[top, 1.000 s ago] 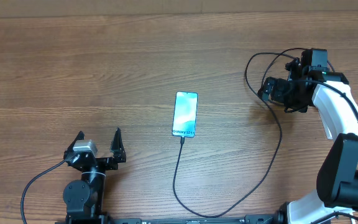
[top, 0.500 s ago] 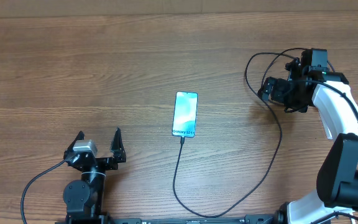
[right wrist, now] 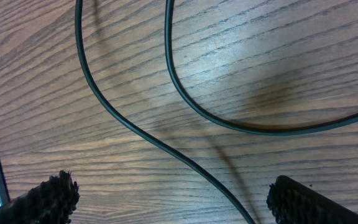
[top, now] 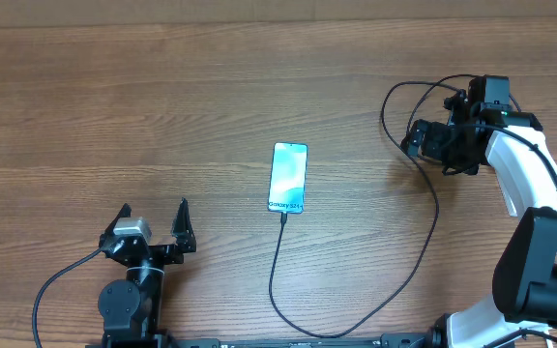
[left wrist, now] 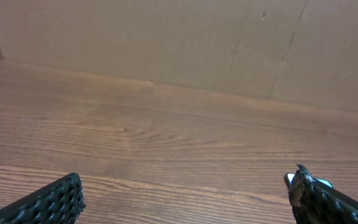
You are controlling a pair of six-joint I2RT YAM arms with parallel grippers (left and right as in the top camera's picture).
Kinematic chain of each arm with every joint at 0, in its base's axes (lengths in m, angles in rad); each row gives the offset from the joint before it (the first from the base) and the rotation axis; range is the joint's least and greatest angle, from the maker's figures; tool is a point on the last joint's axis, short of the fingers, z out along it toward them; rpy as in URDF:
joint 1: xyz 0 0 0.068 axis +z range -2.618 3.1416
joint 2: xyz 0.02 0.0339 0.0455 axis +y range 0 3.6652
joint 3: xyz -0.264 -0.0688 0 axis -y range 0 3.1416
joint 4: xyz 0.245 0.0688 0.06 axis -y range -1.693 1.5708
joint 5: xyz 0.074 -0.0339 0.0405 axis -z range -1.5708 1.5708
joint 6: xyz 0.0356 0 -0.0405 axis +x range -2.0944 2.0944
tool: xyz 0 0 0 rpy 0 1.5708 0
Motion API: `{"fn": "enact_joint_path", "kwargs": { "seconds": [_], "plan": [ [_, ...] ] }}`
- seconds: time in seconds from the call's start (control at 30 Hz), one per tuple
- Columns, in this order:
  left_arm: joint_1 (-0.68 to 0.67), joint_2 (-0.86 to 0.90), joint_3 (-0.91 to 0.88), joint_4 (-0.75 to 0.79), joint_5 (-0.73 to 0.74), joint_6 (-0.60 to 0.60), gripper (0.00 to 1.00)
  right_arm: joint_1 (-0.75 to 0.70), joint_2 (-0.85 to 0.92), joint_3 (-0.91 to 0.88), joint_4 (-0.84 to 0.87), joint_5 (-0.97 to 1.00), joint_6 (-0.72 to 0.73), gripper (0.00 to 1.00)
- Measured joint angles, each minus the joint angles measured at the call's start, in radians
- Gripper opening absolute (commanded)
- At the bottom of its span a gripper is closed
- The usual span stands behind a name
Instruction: Plug charger to phone and switch on socket
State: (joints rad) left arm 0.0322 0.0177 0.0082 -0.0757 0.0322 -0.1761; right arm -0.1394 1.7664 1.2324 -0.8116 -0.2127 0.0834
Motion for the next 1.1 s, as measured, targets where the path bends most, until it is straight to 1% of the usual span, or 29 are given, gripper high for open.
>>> {"fn": "enact_joint_path", "kwargs": {
  "seconds": [0.17, 0.27, 0.5, 0.6, 1.1],
  "plan": [
    [0.0, 0.0, 0.0, 0.0, 0.0, 0.0, 1.0, 0.0, -0.002, 0.0, 0.0, 0.0, 0.0, 1.0],
    [0.0, 0.0, 0.0, 0.0, 0.0, 0.0, 1.0, 0.0, -0.032, -0.002, 0.0, 0.0, -0.001, 1.0],
    [0.0, 0.0, 0.0, 0.0, 0.0, 0.0, 1.0, 0.0, -0.249, -0.008, 0.0, 0.0, 0.0, 1.0],
    [0.0, 0.0, 0.0, 0.0, 0.0, 0.0, 1.0, 0.0, -0.306, -0.008, 0.0, -0.001, 0.0, 1.0],
    [0.0, 0.0, 0.0, 0.0, 0.0, 0.0, 1.0, 0.0, -0.32, -0.008, -0.002, -0.001, -0.001, 1.0]
  ]
}}
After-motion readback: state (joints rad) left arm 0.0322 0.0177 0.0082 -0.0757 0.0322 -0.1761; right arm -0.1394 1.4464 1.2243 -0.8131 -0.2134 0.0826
